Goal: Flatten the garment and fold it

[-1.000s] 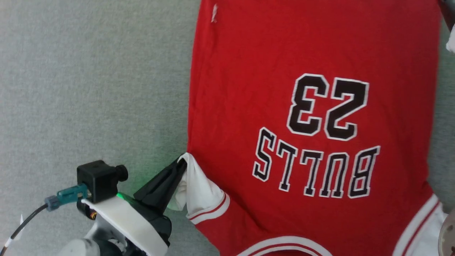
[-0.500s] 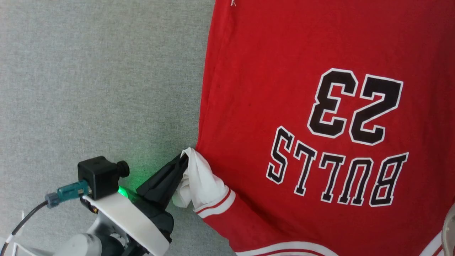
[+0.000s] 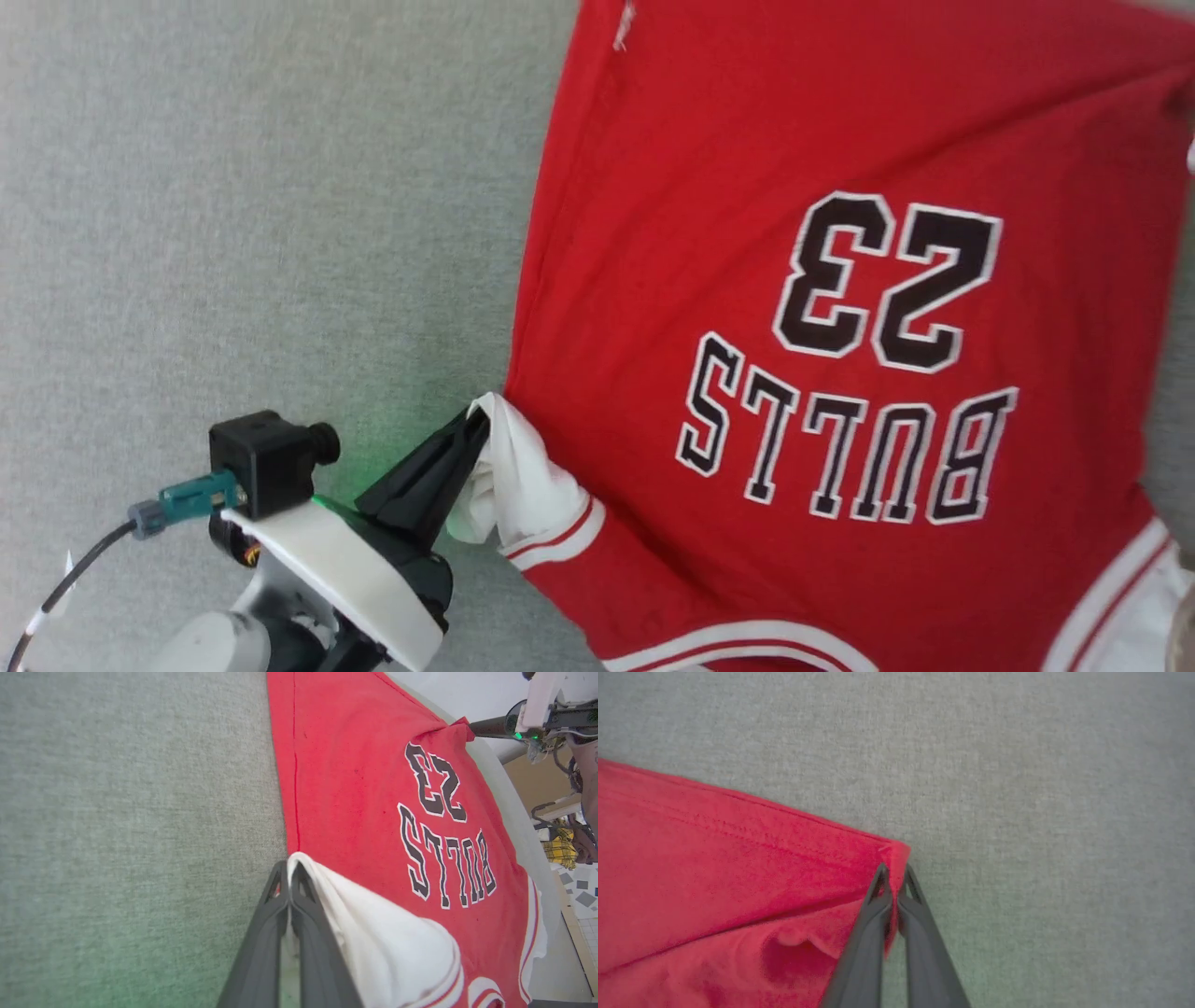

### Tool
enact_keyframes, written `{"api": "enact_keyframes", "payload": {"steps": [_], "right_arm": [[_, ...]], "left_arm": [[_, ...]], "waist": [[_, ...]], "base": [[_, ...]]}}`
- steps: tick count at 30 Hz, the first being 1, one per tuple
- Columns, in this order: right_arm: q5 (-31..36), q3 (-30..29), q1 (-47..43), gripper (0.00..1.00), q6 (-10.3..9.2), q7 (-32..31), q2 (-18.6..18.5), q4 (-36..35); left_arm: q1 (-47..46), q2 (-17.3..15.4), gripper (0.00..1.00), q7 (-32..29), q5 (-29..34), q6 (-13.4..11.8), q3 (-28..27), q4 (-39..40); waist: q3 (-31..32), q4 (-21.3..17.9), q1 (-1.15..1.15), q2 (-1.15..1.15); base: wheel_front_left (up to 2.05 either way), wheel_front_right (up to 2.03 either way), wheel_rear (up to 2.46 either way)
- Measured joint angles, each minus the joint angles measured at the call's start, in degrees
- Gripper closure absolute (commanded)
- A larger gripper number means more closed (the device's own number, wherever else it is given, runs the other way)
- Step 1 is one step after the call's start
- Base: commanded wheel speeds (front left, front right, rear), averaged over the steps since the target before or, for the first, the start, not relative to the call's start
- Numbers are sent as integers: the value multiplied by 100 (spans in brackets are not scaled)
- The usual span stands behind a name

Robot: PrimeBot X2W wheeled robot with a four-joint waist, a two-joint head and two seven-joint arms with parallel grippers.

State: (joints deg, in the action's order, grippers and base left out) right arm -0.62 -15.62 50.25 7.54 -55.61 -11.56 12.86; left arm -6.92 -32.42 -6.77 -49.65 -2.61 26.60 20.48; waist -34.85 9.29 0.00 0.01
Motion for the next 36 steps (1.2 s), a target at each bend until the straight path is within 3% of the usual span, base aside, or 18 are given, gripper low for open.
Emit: {"api": "enact_keyframes", "payload": {"steps": [9, 13, 15, 18, 22, 29, 30, 31, 32, 36], "right_arm": [[-829, 189, -1517, 100, 0, -1228, -575, -948], [-1284, -179, -2669, 100, 0, -1396, -617, -1590], [-1461, -492, -3256, 100, 0, -1376, -460, -1849], [-1695, -887, -4360, 100, -1, -1182, -59, -2217], [-1840, -945, -5315, 100, -1, -795, 305, -2326], [-1916, -747, -5641, 100, -1, 655, 613, -1861], [-1872, -702, -5612, 68, -1, 922, 622, -1778], [-1820, -662, -5575, 14, -1, 1107, 621, -1682], [-1764, -591, -5544, 0, -1, 1210, 597, -1605], [-1737, -298, -5354, 0, -1, 1330, 299, -1696]], "left_arm": [[342, -75, 100, 33, -36, -142, -46, 57], [459, -113, 100, 52, -38, -213, -75, 101], [531, -124, 100, 57, -66, -258, -80, 111], [695, -148, 100, 56, -80, -345, -78, 145], [906, -194, 100, 49, -125, -437, -94, 233], [1195, -289, 100, 40, -163, -613, -165, 413], [1222, -300, 100, 29, -168, -630, -168, 437], [1246, -304, 100, 22, -180, -655, -165, 457], [1271, -305, 100, 15, -181, -661, -159, 469], [1300, -309, 100, -26, -198, -704, -132, 532]], "waist": [[547, -422, 0, 0], [799, -638, -1, 0], [934, -733, -1, 0], [1210, -892, -1, 0], [1492, -1011, -2, 0], [1942, -1155, -1, 0], [2001, -1171, -1, -1], [2060, -1185, -1, -1], [2115, -1199, -1, -1], [2301, -1234, -1, -1]], "base": [[0, 0, 0], [0, 0, 0], [0, 0, 0], [0, 0, 0], [0, 0, 0], [0, 0, 0], [0, 0, 0], [0, 0, 0], [0, 0, 0], [0, 0, 0]]}}
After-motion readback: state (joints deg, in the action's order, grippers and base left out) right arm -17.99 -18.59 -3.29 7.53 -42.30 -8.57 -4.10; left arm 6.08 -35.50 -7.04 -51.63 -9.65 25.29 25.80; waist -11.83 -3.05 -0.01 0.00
